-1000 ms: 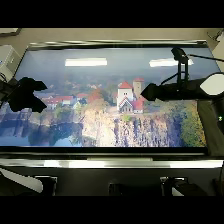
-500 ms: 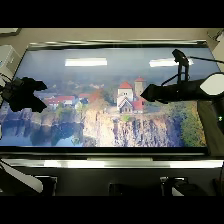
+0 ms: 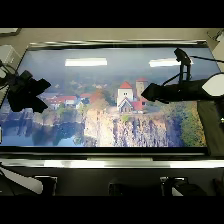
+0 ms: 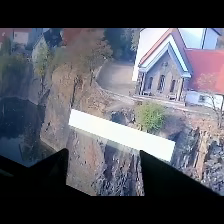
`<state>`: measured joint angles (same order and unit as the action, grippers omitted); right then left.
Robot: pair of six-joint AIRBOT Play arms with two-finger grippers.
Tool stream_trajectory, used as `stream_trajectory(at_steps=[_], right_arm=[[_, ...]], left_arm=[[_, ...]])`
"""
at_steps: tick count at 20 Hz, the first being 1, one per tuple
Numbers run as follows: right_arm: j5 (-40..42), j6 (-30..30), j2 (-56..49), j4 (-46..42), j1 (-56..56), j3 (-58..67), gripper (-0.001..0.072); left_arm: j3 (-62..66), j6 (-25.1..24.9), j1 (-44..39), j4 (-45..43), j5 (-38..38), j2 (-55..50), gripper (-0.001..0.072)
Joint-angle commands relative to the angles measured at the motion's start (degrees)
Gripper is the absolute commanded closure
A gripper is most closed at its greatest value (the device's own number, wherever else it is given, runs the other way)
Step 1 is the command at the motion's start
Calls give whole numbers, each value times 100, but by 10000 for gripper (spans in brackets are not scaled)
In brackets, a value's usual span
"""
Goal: Fold the clothes and pants, and hang the long-sleeved shirts on hangers.
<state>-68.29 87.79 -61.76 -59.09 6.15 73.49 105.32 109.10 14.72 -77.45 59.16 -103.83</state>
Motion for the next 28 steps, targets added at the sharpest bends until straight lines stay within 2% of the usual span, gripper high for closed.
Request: stream_trajectory(at_steps=[1,4,6,9,12,15,17,18,19,20,21,24,26,28], right_arm=[[256,11,319,-9,7,9,184],[282,109,807,-63,4,13,187],[188,407,1220,-280,4,13,186],[-175,870,1897,-1005,7,13,184],[-590,946,2564,-1971,7,11,184],[-767,789,3032,-2798,7,11,187],[-789,815,3204,-2905,7,11,187],[-868,1078,3235,-2883,7,11,187],[-973,1499,3233,-2885,7,11,186],[-1099,1954,3163,-2844,7,13,180],[-1217,2326,3042,-2699,7,31,164],[-1388,2594,2194,-1753,4,713,164],[-1530,2310,1292,-1451,4,1720,164],[-2079,1849,184,-901,-280,2852,142]], left_arm=[[4,-629,-981,1355,855,704,692],[4,-595,-2280,1882,1440,1010,691],[2,-330,-3209,1961,1639,1025,691],[-15,-149,-4572,1941,1515,920,691],[-26,350,-5766,1705,1331,605,691],[-26,745,-6535,1508,1228,133,691],[-24,938,-6763,1510,1095,-149,686],[-24,1012,-6778,1508,1054,-201,625],[-22,1069,-6741,1504,1021,-192,444],[-20,1095,-6660,1508,1047,-140,229],[-20,1091,-6546,1499,1154,-52,65],[-20,833,-6033,1147,1823,450,47],[-22,623,-5606,654,2304,922,48],[-22,483,-5073,234,2638,1416,48]])
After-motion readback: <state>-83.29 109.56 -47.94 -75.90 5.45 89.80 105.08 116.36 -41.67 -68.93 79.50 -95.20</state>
